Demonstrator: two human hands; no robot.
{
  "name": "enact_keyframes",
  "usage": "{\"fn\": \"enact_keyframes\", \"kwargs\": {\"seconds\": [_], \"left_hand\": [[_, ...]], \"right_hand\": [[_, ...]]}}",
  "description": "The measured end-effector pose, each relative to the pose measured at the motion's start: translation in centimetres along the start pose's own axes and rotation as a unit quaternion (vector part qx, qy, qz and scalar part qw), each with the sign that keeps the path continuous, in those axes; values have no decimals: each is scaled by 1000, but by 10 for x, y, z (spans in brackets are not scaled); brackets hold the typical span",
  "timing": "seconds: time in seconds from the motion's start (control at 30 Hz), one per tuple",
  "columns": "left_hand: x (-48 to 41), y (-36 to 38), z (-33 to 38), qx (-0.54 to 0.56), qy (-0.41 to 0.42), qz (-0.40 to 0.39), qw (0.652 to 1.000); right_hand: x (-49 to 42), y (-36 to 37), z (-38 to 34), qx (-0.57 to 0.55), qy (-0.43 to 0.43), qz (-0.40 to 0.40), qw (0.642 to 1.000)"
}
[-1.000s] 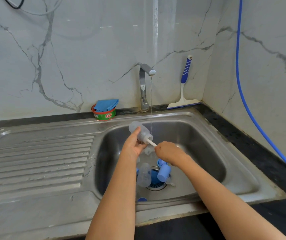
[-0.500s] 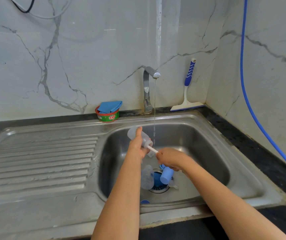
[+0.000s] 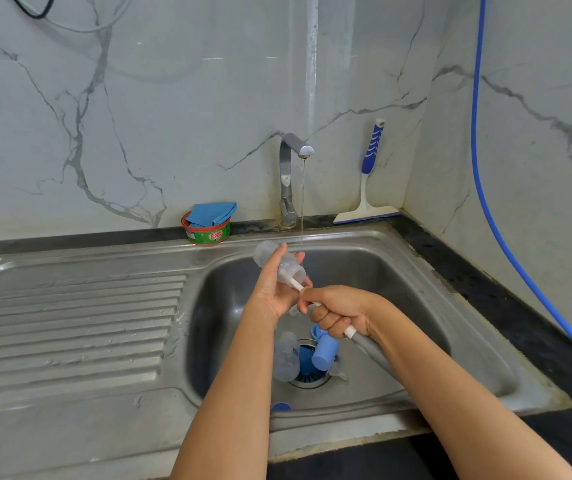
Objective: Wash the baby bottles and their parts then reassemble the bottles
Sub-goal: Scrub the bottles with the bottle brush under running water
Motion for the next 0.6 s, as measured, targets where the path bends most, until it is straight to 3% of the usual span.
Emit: {"fn": "enact_keyframes", "kwargs": {"seconds": [0.07,0.13,0.23,0.3,0.4,0.5,0.6], "left_hand": [[-1,3,-4,31,2,2,1000],[-2,1,-5,33,5,35,999],[-5,0,-5,25,4,73,997],[-5,2,-4,50,1,62,997],[-4,1,1,62,10,44,997],[-4,-3,-2,17,-8,44,999],[-2,-3,-4,-17,-16,43,999]], "right_hand": [[0,0,1,88,10,32,996],[-1,-2,1,241,16,68,968],[-8,-4,4,515,12,123,848],[-11,-7,5,555,5,192,809],[-14,-9,0,523,-60,194,827],[-9,-5,-5,411,-96,169,891],[-3,0,-1,210,-53,125,968]]}}
Point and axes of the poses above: each hand's wrist, its own x-axis away from the middle knuckle, its own y-axis out of the palm, z = x × y, the point moved 4 cm from there along -x, towards the middle knuckle, and after that the axes turned 14 degrees about -y, right-handed, at the moved point
